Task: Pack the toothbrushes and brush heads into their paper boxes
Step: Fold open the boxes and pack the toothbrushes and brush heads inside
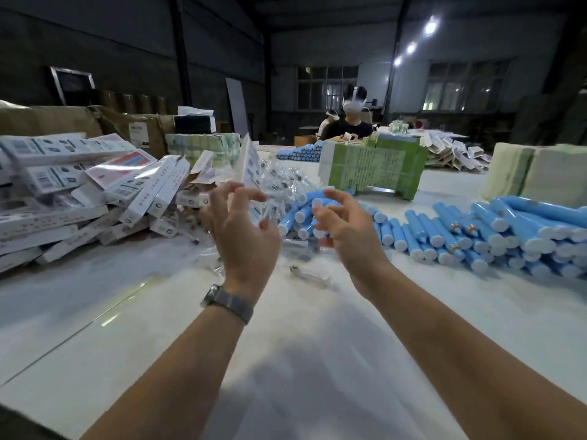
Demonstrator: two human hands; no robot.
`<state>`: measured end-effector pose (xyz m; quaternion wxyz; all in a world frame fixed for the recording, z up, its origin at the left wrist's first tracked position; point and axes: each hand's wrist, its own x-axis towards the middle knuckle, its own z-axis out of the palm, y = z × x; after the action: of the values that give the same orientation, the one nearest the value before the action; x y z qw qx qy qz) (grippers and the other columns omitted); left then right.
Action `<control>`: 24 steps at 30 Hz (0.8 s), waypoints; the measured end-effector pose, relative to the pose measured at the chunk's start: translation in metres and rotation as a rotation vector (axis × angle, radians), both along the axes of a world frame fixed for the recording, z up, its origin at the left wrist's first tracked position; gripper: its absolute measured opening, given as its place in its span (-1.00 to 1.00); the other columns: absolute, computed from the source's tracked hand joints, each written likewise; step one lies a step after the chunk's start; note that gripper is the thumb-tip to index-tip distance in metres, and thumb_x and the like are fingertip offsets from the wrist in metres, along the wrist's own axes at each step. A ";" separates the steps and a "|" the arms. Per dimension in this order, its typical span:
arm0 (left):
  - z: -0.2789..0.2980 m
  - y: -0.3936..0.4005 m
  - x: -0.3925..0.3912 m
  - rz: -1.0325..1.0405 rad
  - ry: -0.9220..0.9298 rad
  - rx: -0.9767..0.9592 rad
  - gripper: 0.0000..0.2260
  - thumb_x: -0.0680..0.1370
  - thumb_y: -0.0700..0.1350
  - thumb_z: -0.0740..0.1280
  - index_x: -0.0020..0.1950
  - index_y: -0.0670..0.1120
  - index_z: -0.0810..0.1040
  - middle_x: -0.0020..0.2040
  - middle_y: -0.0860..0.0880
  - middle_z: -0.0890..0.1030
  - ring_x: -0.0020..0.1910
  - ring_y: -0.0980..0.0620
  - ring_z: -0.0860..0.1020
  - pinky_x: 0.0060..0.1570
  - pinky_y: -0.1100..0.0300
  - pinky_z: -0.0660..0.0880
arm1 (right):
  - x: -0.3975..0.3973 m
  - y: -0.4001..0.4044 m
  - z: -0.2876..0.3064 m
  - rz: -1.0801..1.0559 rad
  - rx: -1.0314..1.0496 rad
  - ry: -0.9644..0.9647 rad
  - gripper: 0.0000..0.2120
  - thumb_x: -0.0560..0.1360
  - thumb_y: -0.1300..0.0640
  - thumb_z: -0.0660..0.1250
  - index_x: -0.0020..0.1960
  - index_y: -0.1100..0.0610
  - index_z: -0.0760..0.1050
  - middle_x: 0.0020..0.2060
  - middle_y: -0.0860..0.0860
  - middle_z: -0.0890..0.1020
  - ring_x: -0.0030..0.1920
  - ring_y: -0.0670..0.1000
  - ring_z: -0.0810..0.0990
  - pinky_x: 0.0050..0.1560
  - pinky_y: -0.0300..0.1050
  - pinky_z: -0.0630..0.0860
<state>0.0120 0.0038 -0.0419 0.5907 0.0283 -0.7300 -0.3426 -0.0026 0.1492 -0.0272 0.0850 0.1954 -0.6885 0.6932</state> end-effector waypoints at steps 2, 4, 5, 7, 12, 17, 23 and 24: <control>-0.009 0.028 0.008 -0.158 0.093 -0.185 -0.65 0.28 -0.44 0.45 -0.03 -0.13 0.55 0.14 -0.13 0.45 0.20 -0.06 0.41 0.25 -0.06 0.39 | -0.004 0.006 0.005 0.053 -0.094 -0.129 -0.47 0.56 -0.05 0.36 0.47 -0.06 0.28 0.06 -0.07 0.61 0.10 -0.01 0.62 -0.05 -0.06 0.54; -0.020 0.049 0.013 -0.323 0.120 -0.318 -0.58 0.29 -0.40 0.50 0.00 -0.05 0.48 0.12 -0.05 0.37 0.14 -0.08 0.43 0.14 -0.10 0.46 | -0.007 0.013 0.008 0.116 -0.232 -0.189 -0.48 0.54 -0.01 0.38 0.44 -0.02 0.30 0.08 0.01 0.66 0.08 0.06 0.67 -0.06 0.00 0.58; -0.024 0.056 0.012 -0.375 0.110 -0.351 -0.55 0.29 -0.37 0.53 0.01 -0.01 0.43 0.11 -0.01 0.34 0.12 -0.08 0.43 0.12 -0.07 0.47 | -0.008 0.016 0.009 0.132 -0.284 -0.186 -0.54 0.53 0.03 0.40 0.38 0.02 0.37 0.07 0.05 0.68 0.03 0.06 0.70 -0.07 0.01 0.61; -0.029 0.061 0.009 -0.426 0.086 -0.399 -0.51 0.29 -0.28 0.58 0.02 0.01 0.38 0.06 0.04 0.35 0.05 -0.07 0.43 0.08 0.06 0.44 | -0.008 0.023 0.009 0.127 -0.297 -0.160 -0.61 0.50 0.11 0.42 0.30 0.02 0.45 0.07 0.10 0.68 -0.04 0.06 0.72 -0.07 0.02 0.64; -0.029 0.055 0.016 -0.843 -0.127 -0.010 -0.68 0.44 0.12 0.39 0.09 0.29 0.31 -0.02 0.18 0.47 -0.02 0.10 0.53 -0.05 0.25 0.51 | -0.009 0.040 -0.001 0.251 -0.106 -0.113 -0.58 0.40 0.14 0.28 0.26 0.02 0.52 0.09 0.16 0.64 0.07 0.17 0.63 0.21 0.22 0.54; -0.021 0.049 0.009 -1.115 -0.236 0.388 -0.55 0.55 0.00 0.24 0.42 0.13 0.23 0.23 -0.04 0.49 0.04 0.17 0.64 -0.10 0.24 0.60 | -0.012 0.044 -0.013 0.389 0.110 -0.122 -0.59 0.42 0.14 0.22 0.21 0.18 0.58 0.13 0.18 0.63 0.21 0.21 0.55 0.38 0.29 0.36; -0.030 0.044 0.002 -1.003 -0.331 0.182 -0.44 0.47 -0.01 0.47 0.41 0.03 0.32 0.10 0.07 0.60 0.08 0.07 0.64 -0.06 0.20 0.62 | -0.018 0.058 -0.027 0.308 0.212 -0.132 -0.71 0.56 0.30 0.28 0.26 0.17 0.56 0.17 0.17 0.63 0.17 0.22 0.59 0.36 0.30 0.39; -0.031 0.045 0.001 -0.962 -0.349 0.168 -0.39 0.39 0.11 0.50 0.36 0.08 0.32 0.12 0.02 0.58 0.08 0.07 0.63 -0.06 0.19 0.62 | -0.018 0.059 -0.027 0.302 0.219 -0.129 -0.74 0.57 0.29 0.30 0.23 0.18 0.56 0.15 0.17 0.64 0.11 0.17 0.62 0.32 0.28 0.41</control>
<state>0.0133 0.0483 -0.0724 0.2318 -0.2063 -0.7179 -0.6231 -0.0206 0.2086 -0.0537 -0.0861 0.2600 -0.7267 0.6300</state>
